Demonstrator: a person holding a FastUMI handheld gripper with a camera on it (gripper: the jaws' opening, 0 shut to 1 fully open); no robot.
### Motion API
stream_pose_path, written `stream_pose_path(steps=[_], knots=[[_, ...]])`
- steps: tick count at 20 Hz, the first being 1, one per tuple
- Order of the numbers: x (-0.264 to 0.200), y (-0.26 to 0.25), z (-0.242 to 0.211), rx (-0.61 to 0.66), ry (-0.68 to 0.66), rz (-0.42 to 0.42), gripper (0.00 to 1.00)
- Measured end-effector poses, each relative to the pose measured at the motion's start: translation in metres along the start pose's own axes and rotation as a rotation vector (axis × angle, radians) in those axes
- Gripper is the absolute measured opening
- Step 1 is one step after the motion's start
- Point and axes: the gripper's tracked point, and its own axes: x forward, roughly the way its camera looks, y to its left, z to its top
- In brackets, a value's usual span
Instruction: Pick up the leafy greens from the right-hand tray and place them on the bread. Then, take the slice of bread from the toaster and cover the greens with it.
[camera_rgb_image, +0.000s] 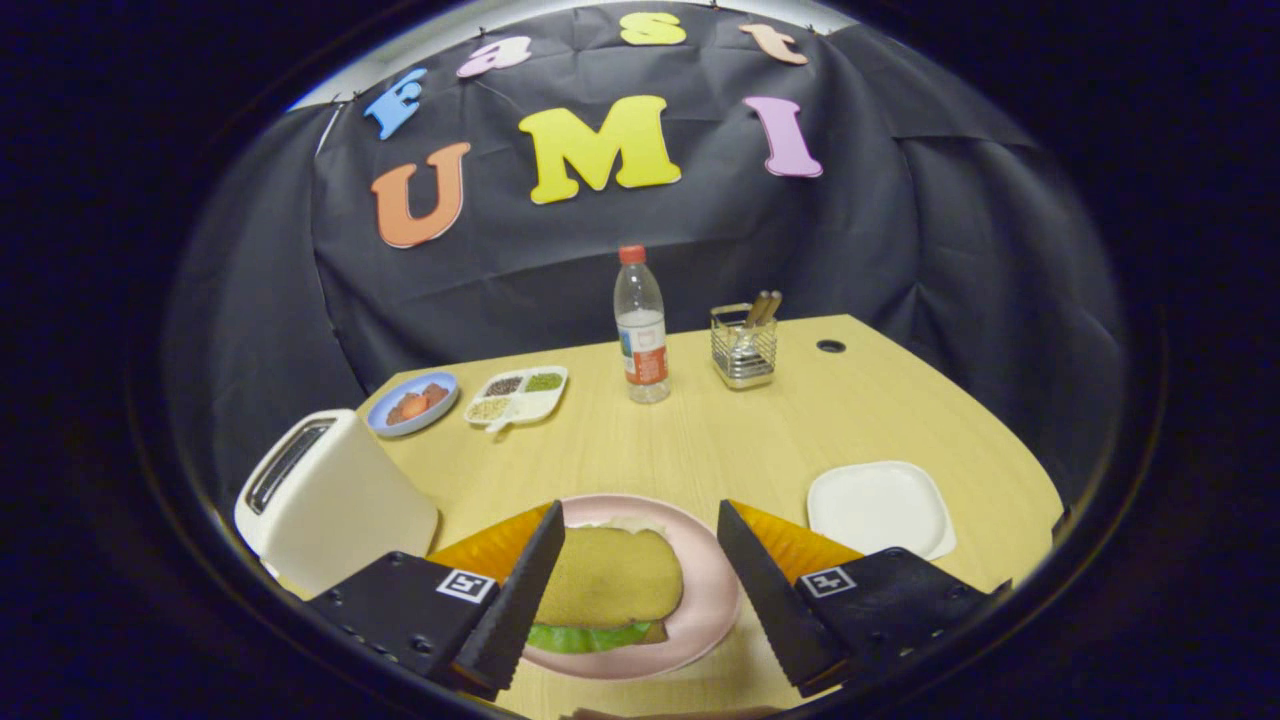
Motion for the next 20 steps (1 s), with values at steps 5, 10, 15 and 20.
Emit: stream_pose_path(steps=[5,10,15,20], knots=[[-0.061,0.011,0.048,-0.018,-0.135,0.008,0.95],[-0.137,0.015,0.079,-0.023,-0.293,0.006,0.94],[-0.211,0.026,0.076,-0.060,-0.455,0.033,0.95],[-0.249,0.020,0.043,-0.188,-0.503,-0.044,0.95]])
